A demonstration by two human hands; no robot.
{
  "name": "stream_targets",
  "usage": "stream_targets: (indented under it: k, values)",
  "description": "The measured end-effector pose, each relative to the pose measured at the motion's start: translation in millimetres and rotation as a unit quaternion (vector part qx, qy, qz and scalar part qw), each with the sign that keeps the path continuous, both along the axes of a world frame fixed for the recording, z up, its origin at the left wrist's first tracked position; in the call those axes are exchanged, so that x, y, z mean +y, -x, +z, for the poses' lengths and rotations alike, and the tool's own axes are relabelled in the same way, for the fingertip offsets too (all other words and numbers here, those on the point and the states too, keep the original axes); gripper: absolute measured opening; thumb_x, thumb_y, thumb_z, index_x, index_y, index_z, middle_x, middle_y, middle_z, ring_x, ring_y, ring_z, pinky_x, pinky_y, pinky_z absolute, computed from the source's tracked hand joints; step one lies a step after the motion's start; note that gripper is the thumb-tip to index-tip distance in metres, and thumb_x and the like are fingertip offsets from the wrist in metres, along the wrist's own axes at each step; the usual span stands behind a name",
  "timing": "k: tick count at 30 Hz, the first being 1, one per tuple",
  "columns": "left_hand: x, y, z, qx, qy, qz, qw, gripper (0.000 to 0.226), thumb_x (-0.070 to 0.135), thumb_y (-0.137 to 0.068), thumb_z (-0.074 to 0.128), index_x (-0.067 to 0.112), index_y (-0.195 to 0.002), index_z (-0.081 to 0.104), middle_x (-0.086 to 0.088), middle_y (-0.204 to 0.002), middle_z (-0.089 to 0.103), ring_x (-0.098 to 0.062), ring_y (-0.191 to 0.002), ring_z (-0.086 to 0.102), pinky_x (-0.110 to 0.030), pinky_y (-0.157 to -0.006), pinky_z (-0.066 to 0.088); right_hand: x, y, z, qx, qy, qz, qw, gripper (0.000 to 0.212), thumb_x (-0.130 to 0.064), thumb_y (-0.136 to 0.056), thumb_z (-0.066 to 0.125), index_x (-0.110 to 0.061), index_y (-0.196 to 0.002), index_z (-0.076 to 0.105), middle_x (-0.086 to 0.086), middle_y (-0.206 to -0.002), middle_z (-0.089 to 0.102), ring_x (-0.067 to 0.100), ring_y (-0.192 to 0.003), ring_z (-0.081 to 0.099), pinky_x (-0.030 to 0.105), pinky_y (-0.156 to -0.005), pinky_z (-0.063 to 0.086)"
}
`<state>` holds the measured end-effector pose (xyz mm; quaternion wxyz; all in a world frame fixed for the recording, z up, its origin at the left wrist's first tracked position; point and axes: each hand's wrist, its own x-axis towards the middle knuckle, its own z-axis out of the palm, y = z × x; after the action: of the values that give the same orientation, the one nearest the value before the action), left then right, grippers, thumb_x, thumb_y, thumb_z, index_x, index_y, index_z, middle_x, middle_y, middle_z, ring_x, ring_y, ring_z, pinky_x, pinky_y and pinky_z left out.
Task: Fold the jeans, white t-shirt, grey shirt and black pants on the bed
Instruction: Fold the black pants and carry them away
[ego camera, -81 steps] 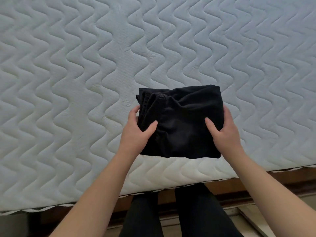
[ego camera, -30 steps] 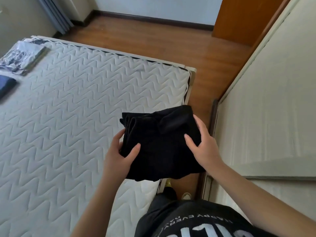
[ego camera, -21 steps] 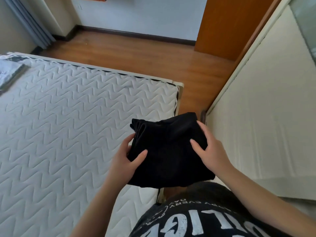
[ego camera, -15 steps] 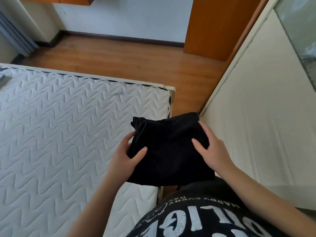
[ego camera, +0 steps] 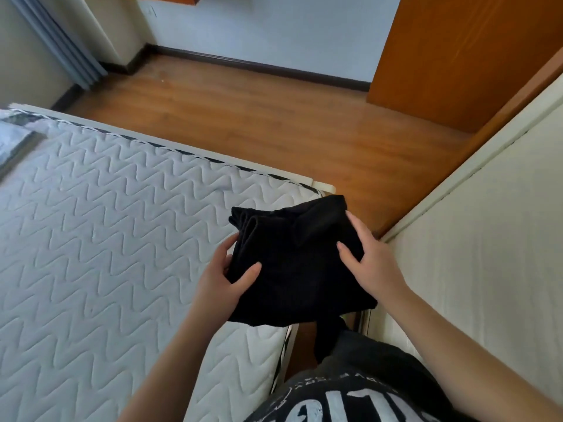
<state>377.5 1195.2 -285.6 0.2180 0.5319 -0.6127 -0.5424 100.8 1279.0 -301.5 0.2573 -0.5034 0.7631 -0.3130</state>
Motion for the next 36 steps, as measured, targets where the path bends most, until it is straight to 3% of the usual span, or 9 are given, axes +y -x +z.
stream_targets:
  k: [3,7,12,18,22,24,30,33,36]
  values:
    - [-22,33,7,-0.02,0.0,0.038,0.999,0.059,0.042,-0.084,0.073,0.061,-0.13,0.04,0.019,-0.107,0.071,-0.005,-0.096,0.07,-0.042,-0.083,0.06,-45,34,-3,-0.013,-0.006,0.031,0.999,0.064,-0.04,-0.097,0.053,-0.039,-0.153,0.022,-0.013,-0.103,0.068,-0.004,-0.075,0.063,0.01,-0.066,0.05]
    - [-52,61,21,-0.039,0.021,0.093,0.995,0.059,0.042,-0.085,0.072,0.063,-0.128,0.04,0.022,-0.104,0.07,-0.001,-0.092,0.069,-0.035,-0.079,0.06,-99,66,0,-0.051,0.005,0.069,0.996,0.065,-0.039,-0.097,0.056,-0.039,-0.153,0.023,-0.01,-0.109,0.068,0.002,-0.078,0.066,0.024,-0.074,0.057]
    - [-72,77,29,-0.039,0.033,0.183,0.982,0.058,0.038,-0.085,0.073,0.06,-0.129,0.042,0.021,-0.102,0.071,0.0,-0.093,0.069,-0.031,-0.081,0.057,-156,83,8,-0.084,0.015,0.129,0.988,0.062,-0.038,-0.097,0.057,-0.039,-0.152,0.027,-0.014,-0.135,0.056,0.004,-0.113,0.059,0.03,-0.095,0.052]
    - [-84,86,15,-0.045,0.028,0.241,0.969,0.058,0.038,-0.085,0.073,0.06,-0.128,0.042,0.027,-0.099,0.069,0.006,-0.09,0.067,-0.009,-0.067,0.05,-204,94,-4,-0.095,-0.008,0.193,0.977,0.061,-0.049,-0.092,0.056,-0.048,-0.147,0.03,-0.027,-0.141,0.048,-0.004,-0.126,0.048,0.024,-0.104,0.044]
    - [-115,93,1,-0.02,0.014,0.233,0.972,0.058,0.038,-0.085,0.072,0.057,-0.131,0.042,0.028,-0.1,0.069,0.006,-0.091,0.067,-0.007,-0.067,0.05,-230,101,-4,-0.077,-0.008,0.203,0.976,0.062,-0.059,-0.087,0.052,-0.057,-0.144,0.027,-0.054,-0.123,0.041,-0.026,-0.109,0.045,0.0,-0.083,0.04]
    - [-134,99,-2,-0.011,0.009,0.225,0.974,0.057,0.04,-0.086,0.071,0.057,-0.132,0.041,0.027,-0.101,0.069,0.005,-0.092,0.067,-0.011,-0.069,0.051,-240,107,1,-0.056,0.009,0.187,0.981,0.061,-0.057,-0.089,0.051,-0.057,-0.144,0.026,-0.054,-0.116,0.044,-0.026,-0.102,0.049,-0.003,-0.076,0.04]
    - [-191,131,-5,0.018,0.023,0.173,0.984,0.057,0.04,-0.086,0.072,0.056,-0.132,0.042,0.025,-0.102,0.069,0.005,-0.092,0.067,-0.011,-0.067,0.052,-268,143,10,-0.048,0.016,0.133,0.99,0.059,-0.046,-0.094,0.056,-0.056,-0.145,0.028,-0.047,-0.122,0.042,-0.018,-0.106,0.053,-0.001,-0.08,0.04]
    - [-218,151,-5,0.022,0.022,0.154,0.988,0.056,0.039,-0.086,0.072,0.057,-0.13,0.043,0.023,-0.102,0.07,0.003,-0.091,0.068,-0.013,-0.067,0.054,-287,166,5,-0.044,0.019,0.118,0.992,0.061,-0.051,-0.092,0.055,-0.058,-0.145,0.026,-0.034,-0.113,0.058,0.009,-0.08,0.067,0.014,-0.068,0.054]
    - [-251,178,-7,0.017,0.023,0.145,0.989,0.057,0.037,-0.086,0.072,0.054,-0.132,0.043,0.017,-0.104,0.071,-0.001,-0.094,0.069,-0.022,-0.077,0.055,-319,193,-2,-0.051,0.016,0.116,0.992,0.063,-0.062,-0.087,0.052,-0.063,-0.143,0.023,-0.041,-0.119,0.053,0.005,-0.079,0.067,0.019,-0.068,0.057]
